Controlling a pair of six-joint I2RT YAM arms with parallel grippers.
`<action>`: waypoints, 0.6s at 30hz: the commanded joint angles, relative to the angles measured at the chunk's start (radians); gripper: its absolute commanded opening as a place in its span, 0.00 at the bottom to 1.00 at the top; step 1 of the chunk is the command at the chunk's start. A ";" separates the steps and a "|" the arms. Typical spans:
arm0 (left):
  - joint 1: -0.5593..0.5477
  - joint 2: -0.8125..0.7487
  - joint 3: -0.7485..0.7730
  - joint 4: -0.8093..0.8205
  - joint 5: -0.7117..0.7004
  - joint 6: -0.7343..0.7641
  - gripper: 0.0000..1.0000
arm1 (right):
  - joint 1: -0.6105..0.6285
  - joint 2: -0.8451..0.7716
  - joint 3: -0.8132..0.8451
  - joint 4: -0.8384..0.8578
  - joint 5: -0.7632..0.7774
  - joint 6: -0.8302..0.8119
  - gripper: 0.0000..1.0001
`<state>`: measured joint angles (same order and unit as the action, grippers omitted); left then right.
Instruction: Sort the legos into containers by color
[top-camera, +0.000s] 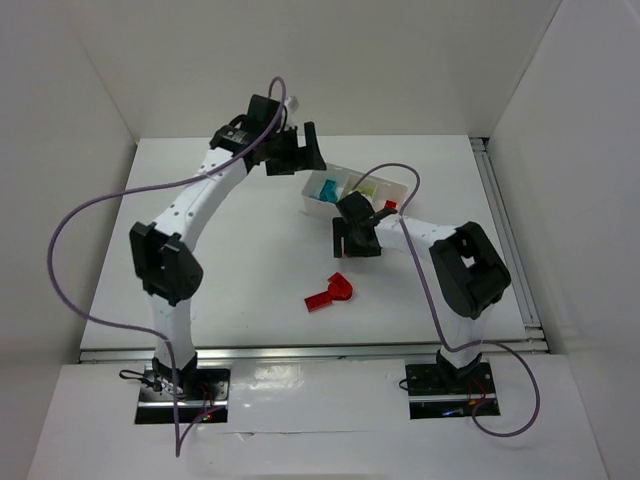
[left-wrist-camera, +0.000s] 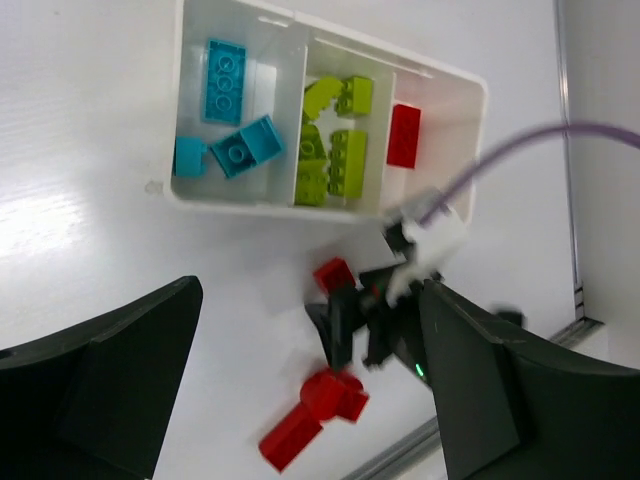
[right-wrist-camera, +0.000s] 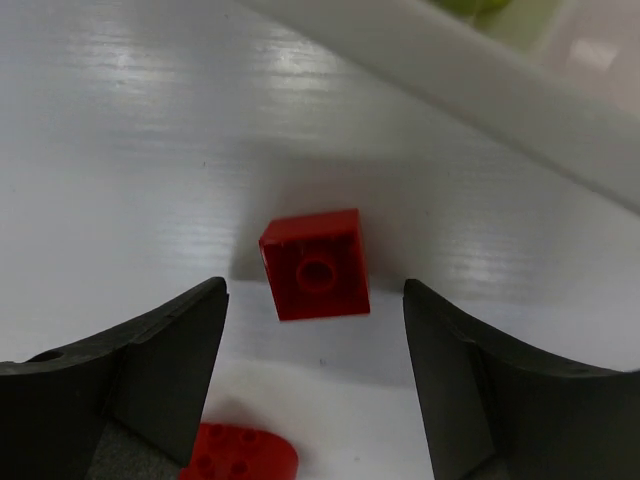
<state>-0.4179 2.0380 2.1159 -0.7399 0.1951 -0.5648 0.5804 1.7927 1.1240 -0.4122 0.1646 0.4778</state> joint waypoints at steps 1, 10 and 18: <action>-0.004 -0.216 -0.124 0.020 -0.035 0.054 1.00 | 0.009 0.059 0.063 0.078 0.030 -0.028 0.77; -0.061 -0.502 -0.656 -0.055 -0.098 0.137 1.00 | 0.029 -0.053 0.111 0.012 0.118 -0.028 0.19; -0.223 -0.641 -0.973 -0.006 -0.063 0.229 1.00 | -0.054 -0.234 0.160 -0.074 0.237 -0.028 0.19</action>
<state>-0.5858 1.4624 1.1744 -0.7834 0.1165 -0.3981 0.5678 1.6123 1.2236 -0.4507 0.3126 0.4484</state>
